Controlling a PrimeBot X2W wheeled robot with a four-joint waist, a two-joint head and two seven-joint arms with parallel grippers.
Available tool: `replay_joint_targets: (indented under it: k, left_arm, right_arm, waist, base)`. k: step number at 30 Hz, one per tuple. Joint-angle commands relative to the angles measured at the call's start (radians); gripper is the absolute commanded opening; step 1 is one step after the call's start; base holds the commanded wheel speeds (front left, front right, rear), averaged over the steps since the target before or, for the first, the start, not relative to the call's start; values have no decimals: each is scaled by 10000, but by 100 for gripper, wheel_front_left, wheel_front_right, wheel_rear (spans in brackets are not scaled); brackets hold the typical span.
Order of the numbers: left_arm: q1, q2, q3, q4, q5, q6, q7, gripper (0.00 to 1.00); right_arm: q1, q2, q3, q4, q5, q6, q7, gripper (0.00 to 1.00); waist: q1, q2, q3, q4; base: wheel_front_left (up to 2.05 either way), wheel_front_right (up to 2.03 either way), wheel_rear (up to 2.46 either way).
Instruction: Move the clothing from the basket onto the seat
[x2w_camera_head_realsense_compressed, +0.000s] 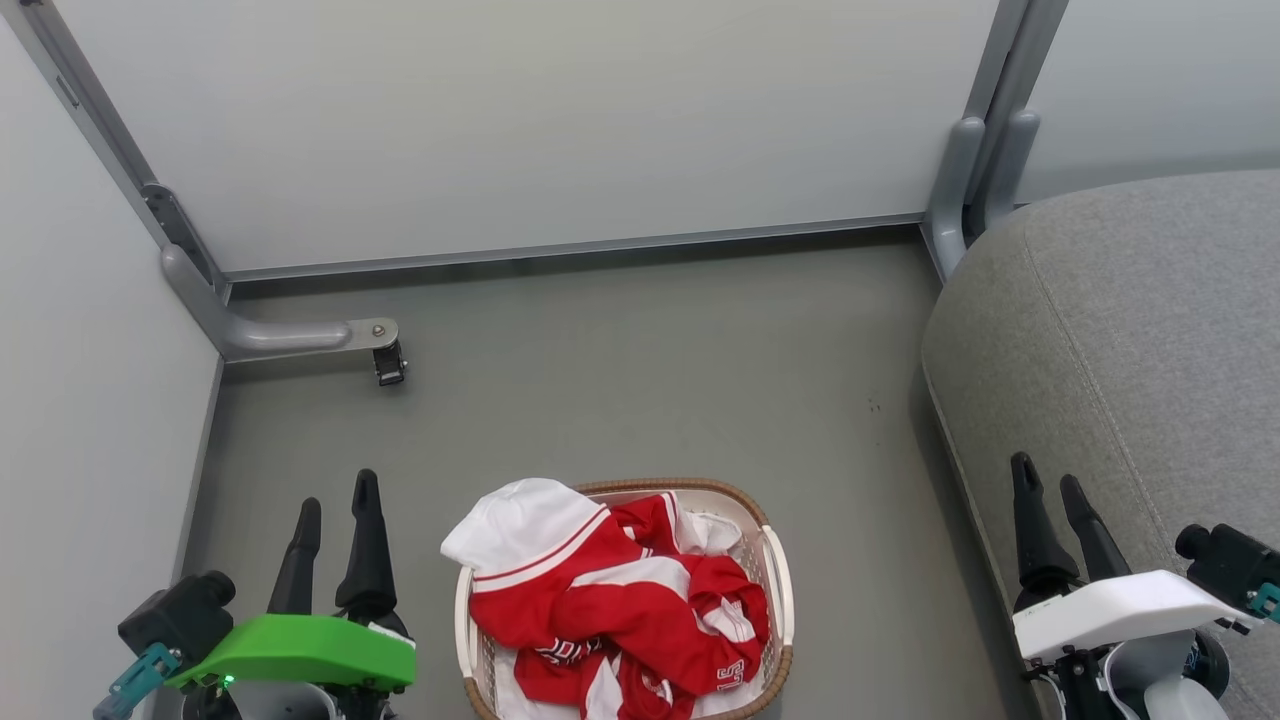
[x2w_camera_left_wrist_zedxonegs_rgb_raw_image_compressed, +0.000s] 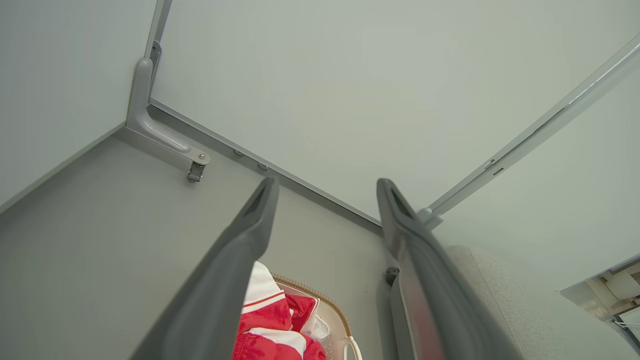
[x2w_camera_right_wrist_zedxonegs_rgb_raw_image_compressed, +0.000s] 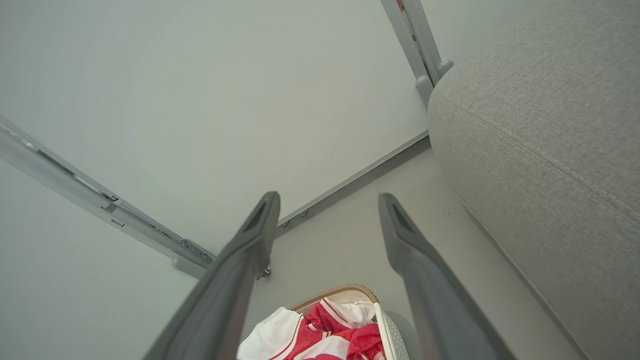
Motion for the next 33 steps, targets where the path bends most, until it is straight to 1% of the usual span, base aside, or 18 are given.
replay_joint_targets:
  k: [1,12,33]
  left_arm:
    - [25,67,-44,-69,344,42,-103,100]
    - [72,77,-154,34,1593,83,-395,100]
    - [150,89,-405,550,3286,135,-895,100]
  right_arm:
    - [-12,-68,6,-66,-312,2,-95,100]
    - [-17,-80,60,4,-1565,2,-389,100]
    - [-12,-99,234,204,-3593,3,-881,100]
  waist:
    - [-1,0,6,0]
    - [-1,0,85,20]
    - [-1,0,141,44]
  base:
    - [0,0,0]
    - [0,0,0]
    - [0,0,0]
